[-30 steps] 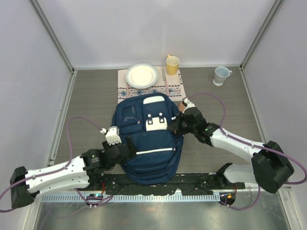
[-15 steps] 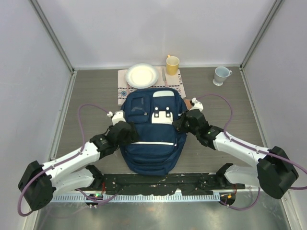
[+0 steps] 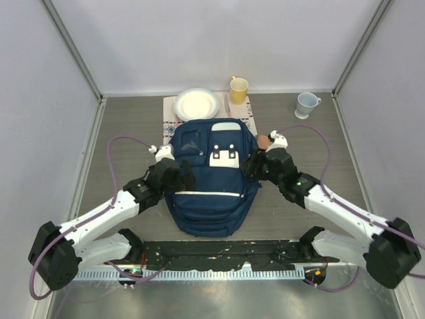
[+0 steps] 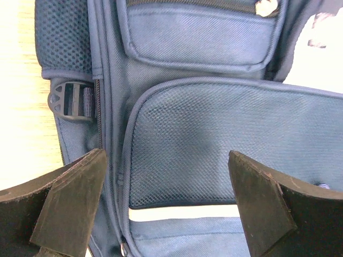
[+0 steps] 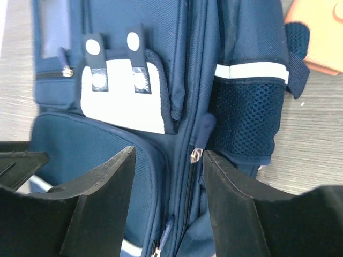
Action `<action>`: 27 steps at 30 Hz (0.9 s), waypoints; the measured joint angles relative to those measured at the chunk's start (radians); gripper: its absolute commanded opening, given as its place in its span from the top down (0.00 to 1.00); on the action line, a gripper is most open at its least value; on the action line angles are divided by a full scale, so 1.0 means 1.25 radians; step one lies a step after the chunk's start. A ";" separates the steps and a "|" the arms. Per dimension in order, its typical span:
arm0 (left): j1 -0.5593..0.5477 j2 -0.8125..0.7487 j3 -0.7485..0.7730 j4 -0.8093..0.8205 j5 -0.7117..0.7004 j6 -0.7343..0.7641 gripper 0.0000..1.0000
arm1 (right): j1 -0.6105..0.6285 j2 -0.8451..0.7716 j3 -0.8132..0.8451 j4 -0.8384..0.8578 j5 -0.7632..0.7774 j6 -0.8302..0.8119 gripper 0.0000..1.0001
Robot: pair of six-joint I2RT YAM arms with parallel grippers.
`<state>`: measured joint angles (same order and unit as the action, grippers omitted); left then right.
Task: Pack the student bag
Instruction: Adjust the student bag at the center of the board.
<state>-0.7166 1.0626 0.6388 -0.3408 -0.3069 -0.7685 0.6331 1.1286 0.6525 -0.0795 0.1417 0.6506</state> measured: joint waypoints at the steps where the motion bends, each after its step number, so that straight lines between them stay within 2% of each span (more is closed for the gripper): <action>1: 0.001 -0.013 0.000 -0.001 0.000 0.001 0.01 | 0.000 -0.038 -0.006 -0.013 0.005 -0.005 0.41; 4: 0.003 -0.066 0.000 -0.010 -0.003 0.000 0.00 | 0.000 -0.131 -0.010 -0.041 0.010 -0.018 0.41; 7: 0.003 -0.114 0.000 -0.030 -0.002 -0.003 0.01 | 0.000 -0.146 -0.009 -0.048 -0.012 -0.036 0.41; 17: 0.003 -0.223 -0.029 -0.123 0.071 -0.049 0.01 | 0.000 0.027 0.050 -0.069 -0.193 -0.116 0.40; 21: 0.002 -0.268 -0.071 -0.154 0.101 -0.076 0.02 | 0.001 0.088 0.078 -0.060 -0.263 -0.143 0.44; 24: 0.000 -0.274 -0.087 -0.177 0.119 -0.092 0.02 | -0.001 0.126 0.083 -0.059 -0.281 -0.155 0.62; 25: -0.002 -0.274 -0.091 -0.182 0.123 -0.094 0.02 | -0.002 0.130 0.083 -0.060 -0.281 -0.157 0.75; 27: -0.003 -0.278 -0.100 -0.190 0.131 -0.101 0.03 | -0.005 0.128 0.080 -0.057 -0.280 -0.154 0.88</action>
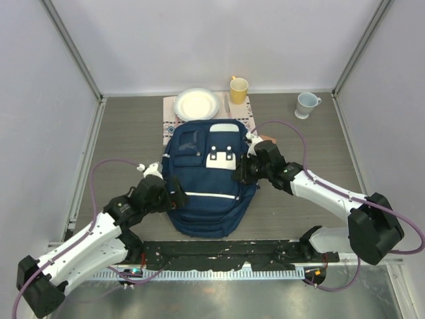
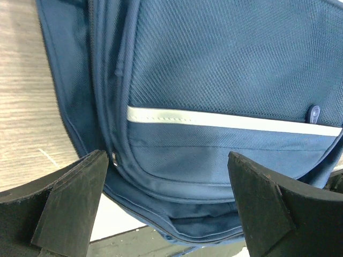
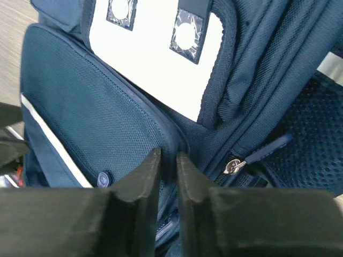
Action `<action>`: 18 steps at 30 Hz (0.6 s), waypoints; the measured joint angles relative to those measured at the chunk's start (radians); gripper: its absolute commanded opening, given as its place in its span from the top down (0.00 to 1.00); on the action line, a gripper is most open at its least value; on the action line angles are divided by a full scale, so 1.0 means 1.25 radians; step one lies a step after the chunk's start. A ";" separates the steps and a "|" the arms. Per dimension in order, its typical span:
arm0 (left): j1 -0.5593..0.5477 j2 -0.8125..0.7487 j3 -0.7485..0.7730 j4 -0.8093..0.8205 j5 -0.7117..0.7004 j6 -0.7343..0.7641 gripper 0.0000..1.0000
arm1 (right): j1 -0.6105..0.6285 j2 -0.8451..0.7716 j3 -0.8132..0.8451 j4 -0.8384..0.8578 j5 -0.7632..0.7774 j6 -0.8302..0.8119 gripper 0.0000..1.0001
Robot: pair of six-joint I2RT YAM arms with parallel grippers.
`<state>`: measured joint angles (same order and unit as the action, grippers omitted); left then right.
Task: Pack the student bag
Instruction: Adjust the student bag at the center of the board.
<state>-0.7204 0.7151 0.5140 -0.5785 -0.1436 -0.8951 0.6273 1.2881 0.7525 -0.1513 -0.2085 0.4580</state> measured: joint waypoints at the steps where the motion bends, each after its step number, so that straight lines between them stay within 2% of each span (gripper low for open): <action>1: 0.000 -0.004 -0.006 -0.001 0.004 -0.006 0.03 | -0.001 -0.003 -0.002 0.002 -0.005 0.002 0.97; 5: -0.001 -0.016 -0.039 0.012 0.018 -0.028 0.13 | 0.002 -0.025 -0.020 0.029 -0.024 0.034 0.99; 8: -0.001 -0.010 -0.064 0.042 0.017 -0.041 0.28 | 0.011 -0.054 -0.052 0.065 -0.014 0.065 0.99; 9: -0.001 0.000 -0.070 0.048 0.013 -0.044 0.30 | 0.017 -0.068 -0.069 0.082 -0.002 0.081 0.99; 13: -0.001 0.054 -0.067 0.062 -0.016 -0.046 0.30 | 0.077 -0.133 -0.139 0.139 0.087 0.144 0.99; 18: 0.001 0.133 0.002 0.045 -0.076 -0.002 0.19 | 0.200 -0.196 -0.201 0.167 0.238 0.227 0.99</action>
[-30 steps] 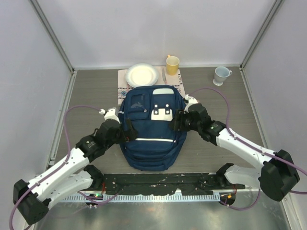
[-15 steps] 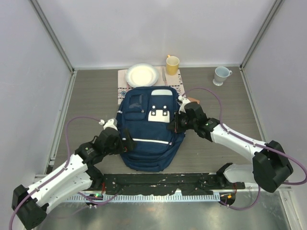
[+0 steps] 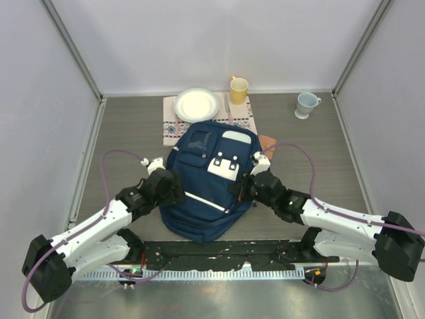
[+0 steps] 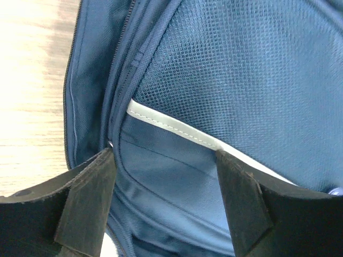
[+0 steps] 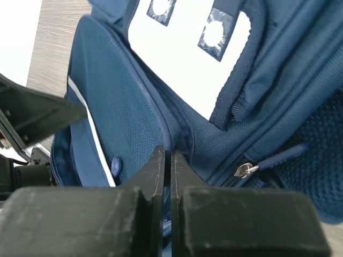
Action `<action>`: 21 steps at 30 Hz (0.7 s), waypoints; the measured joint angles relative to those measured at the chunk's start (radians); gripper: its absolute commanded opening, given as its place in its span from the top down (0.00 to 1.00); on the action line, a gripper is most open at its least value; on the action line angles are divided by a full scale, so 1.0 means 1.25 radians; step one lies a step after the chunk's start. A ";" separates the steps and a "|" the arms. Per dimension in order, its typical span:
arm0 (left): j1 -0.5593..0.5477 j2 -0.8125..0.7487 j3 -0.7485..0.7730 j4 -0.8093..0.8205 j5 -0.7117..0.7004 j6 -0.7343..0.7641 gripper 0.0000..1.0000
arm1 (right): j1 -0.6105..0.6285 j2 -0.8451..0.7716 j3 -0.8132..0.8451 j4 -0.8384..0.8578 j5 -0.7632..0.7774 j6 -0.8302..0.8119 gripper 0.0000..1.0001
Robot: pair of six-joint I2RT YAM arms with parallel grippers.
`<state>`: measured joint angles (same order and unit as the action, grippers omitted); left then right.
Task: Pack the student bag
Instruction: Adjust the student bag at the center of the board.
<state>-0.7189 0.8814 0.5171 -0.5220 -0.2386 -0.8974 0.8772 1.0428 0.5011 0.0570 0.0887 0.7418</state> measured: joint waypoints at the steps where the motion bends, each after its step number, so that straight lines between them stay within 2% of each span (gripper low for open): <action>1: 0.003 0.017 0.021 -0.009 -0.014 0.016 0.17 | 0.027 -0.007 -0.010 0.004 0.036 0.020 0.99; 6: 0.037 0.087 0.111 -0.013 -0.047 0.086 0.11 | 0.131 -0.017 -0.033 0.015 0.165 0.093 0.99; 14: 0.145 0.245 0.229 0.023 0.015 0.180 0.01 | 0.274 0.077 -0.007 0.049 0.406 0.220 0.99; 15: 0.153 0.259 0.245 0.023 0.019 0.189 0.01 | 0.284 0.093 -0.005 0.056 0.432 0.246 0.96; 16: 0.159 0.270 0.260 0.026 0.022 0.200 0.00 | 0.293 0.108 -0.005 0.067 0.454 0.269 0.89; 17: 0.163 0.275 0.268 0.029 0.022 0.205 0.00 | 0.298 0.120 -0.004 0.078 0.468 0.282 0.79; 18: 0.167 0.276 0.275 0.033 0.023 0.211 0.00 | 0.304 0.132 -0.004 0.087 0.482 0.290 0.62; 21: 0.172 0.260 0.279 0.036 0.024 0.222 0.00 | 0.313 0.145 0.011 0.083 0.493 0.283 0.41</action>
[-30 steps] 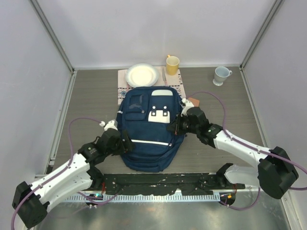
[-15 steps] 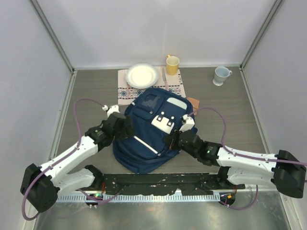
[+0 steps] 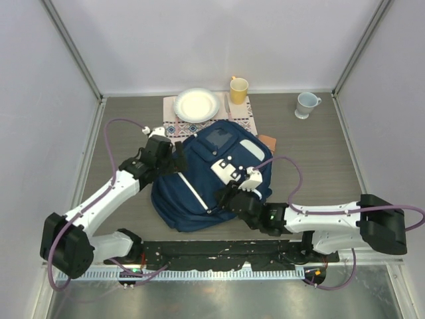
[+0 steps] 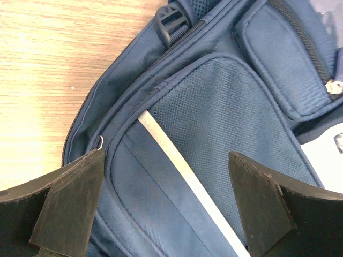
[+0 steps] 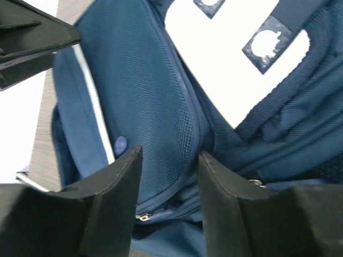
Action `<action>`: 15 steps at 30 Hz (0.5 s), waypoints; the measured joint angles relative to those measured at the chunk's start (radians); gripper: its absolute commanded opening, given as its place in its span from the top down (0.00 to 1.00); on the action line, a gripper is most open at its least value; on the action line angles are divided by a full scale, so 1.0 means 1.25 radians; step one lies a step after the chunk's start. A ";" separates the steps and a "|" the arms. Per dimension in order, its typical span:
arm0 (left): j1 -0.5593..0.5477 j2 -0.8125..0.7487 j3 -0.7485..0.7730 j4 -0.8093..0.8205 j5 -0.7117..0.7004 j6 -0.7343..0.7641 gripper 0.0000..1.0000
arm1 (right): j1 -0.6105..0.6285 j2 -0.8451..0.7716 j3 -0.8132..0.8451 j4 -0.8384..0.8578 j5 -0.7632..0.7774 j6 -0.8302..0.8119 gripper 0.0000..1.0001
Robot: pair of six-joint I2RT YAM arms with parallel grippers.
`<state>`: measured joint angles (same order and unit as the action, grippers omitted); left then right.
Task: Pack the student bag
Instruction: Adjust the student bag at the center of the board.
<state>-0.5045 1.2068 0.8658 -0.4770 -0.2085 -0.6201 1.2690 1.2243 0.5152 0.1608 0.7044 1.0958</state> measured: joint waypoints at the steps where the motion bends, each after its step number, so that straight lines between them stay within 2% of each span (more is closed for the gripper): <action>1: -0.001 -0.014 0.000 -0.003 0.001 0.001 0.00 | 0.003 -0.005 0.012 -0.007 -0.004 -0.018 0.37; 2: -0.001 -0.027 0.000 -0.006 0.000 0.002 0.00 | 0.006 -0.017 0.020 -0.016 -0.009 -0.032 0.32; 5: -0.002 -0.108 -0.013 -0.014 -0.001 0.002 0.00 | 0.010 -0.105 0.025 -0.046 -0.028 -0.102 0.28; 10: -0.002 -0.257 -0.048 -0.047 -0.013 -0.009 0.00 | -0.005 -0.264 0.068 -0.156 -0.013 -0.195 0.27; 12: -0.002 -0.295 -0.060 -0.070 -0.012 -0.024 0.01 | -0.042 -0.276 0.110 -0.217 -0.003 -0.232 0.26; 15: -0.002 -0.338 -0.088 -0.091 0.009 -0.043 0.00 | -0.165 -0.265 0.158 -0.280 -0.029 -0.276 0.26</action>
<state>-0.5064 0.7845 0.7559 -0.5907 -0.1967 -0.6743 1.0622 0.8928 0.7128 -0.1898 0.6685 0.7513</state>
